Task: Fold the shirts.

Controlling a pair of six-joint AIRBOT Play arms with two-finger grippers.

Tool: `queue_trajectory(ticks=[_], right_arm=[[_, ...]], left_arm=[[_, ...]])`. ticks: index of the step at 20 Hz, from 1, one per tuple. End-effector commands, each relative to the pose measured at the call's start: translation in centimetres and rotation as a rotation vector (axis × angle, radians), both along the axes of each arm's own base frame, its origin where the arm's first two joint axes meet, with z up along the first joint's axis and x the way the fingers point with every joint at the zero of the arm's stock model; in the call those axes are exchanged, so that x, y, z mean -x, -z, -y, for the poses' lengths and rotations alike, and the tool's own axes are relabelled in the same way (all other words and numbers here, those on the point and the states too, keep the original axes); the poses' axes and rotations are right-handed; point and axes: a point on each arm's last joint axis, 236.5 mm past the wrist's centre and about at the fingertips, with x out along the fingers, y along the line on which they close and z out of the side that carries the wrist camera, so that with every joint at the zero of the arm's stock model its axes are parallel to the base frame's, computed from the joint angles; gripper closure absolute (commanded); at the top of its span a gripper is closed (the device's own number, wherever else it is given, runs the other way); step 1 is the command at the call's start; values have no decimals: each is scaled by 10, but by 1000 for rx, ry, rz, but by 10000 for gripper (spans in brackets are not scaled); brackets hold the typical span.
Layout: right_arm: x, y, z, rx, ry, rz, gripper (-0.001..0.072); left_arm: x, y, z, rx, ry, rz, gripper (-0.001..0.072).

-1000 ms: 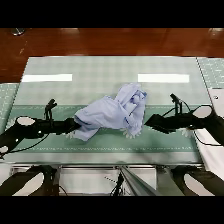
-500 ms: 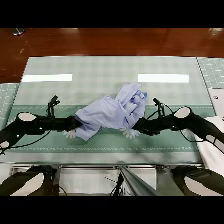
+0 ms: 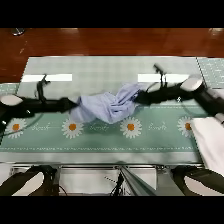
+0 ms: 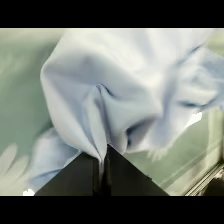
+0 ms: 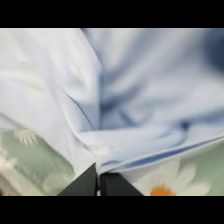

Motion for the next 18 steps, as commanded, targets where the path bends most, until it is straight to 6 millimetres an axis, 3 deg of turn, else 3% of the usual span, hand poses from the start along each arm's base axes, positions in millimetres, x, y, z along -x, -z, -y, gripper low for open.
queue_trajectory(ticks=[1, 2, 3, 5, 7, 10, 12, 14, 16, 18], right_arm=[[-68, -168, 61, 147, 108, 355, 692], [-75, -230, 80, 163, 161, 485, 692], [-69, -287, 96, 179, 199, 601, 692], [-29, -383, 121, 212, 247, 812, 692], [22, -441, 131, 221, 290, 980, 692], [99, -473, 140, 269, 333, 1118, 692], [144, -484, 152, 314, 392, 1187, 692], [180, -488, 166, 351, 465, 1228, 692], [208, -488, 171, 352, 503, 1246, 692], [220, -477, 170, 359, 494, 1218, 692]], left_arm=[[-63, -153, -23, -5, -71, 350, 675], [-76, -215, -32, -14, -104, 489, 675], [-81, -268, -39, -34, -130, 607, 676], [-70, -359, -55, -134, -179, 801, 675], [-43, -425, -73, -283, -235, 936, 675], [21, -496, -108, -494, -387, 1071, 675], [73, -526, -122, -583, -472, 1160, 675], [115, -532, -120, -609, -497, 1202, 675], [146, -513, -113, -625, -465, 1162, 675], [161, -477, -109, -641, -415, 1052, 675]])
